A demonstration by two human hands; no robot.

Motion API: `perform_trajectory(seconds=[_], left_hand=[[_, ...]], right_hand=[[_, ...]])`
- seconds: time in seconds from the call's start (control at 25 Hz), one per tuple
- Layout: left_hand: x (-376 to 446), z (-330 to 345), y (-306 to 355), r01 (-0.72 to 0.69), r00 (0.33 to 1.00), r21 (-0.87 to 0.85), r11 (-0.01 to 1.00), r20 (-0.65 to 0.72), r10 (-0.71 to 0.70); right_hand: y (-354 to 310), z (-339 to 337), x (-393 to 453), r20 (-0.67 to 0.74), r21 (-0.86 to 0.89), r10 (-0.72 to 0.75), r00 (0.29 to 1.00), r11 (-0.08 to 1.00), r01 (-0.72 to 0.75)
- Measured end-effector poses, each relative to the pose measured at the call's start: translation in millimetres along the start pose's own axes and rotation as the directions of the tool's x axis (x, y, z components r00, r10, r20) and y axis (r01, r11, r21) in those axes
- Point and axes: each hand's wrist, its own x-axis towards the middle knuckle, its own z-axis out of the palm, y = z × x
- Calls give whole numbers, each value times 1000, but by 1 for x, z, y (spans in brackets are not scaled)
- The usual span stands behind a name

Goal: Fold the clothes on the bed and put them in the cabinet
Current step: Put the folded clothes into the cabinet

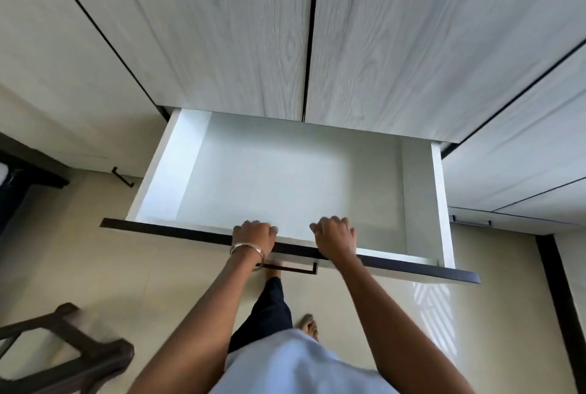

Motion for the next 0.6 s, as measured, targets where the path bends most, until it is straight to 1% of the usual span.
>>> perform_trajectory(seconds=[0.04,0.08,0.12,0.16,0.2,0.28,0.4,0.44,0.52,0.56,0.6], left_hand=[[-12,14,-6,15,1000,35,999,-21,-14],[-23,24,-11,12,997,39,999,-76,-9],[-31,31,-15,-8,989,38,999,-148,14],[-40,36,-17,-24,982,40,999,-187,31],[-48,41,-18,-28,983,40,999,-180,35],[-59,46,-17,-24,988,38,999,-152,29],[-64,46,-16,-42,998,23,999,-55,43],[-61,45,-17,-66,998,-28,997,-6,66],[-60,35,-27,-85,990,-253,964,85,110],[-59,26,-37,-93,987,-358,929,88,132],[-56,14,-50,-109,988,-428,897,50,144]], right_hand=[[7,16,-15,-39,-79,15,999,997,-18],[13,28,-29,-98,-123,-4,995,992,-8],[16,35,-39,-168,-141,-47,985,990,23],[19,42,-46,-198,-148,-75,977,988,46],[20,46,-51,-207,-156,-88,974,986,56],[22,54,-57,-179,-158,-70,981,987,42],[26,55,-61,-119,-126,11,993,992,-26],[26,52,-59,-112,-88,56,992,994,-66],[13,42,-52,-139,85,141,980,988,-130],[-2,36,-48,-153,199,154,976,972,-123],[-21,32,-44,-160,304,129,979,950,-76]])
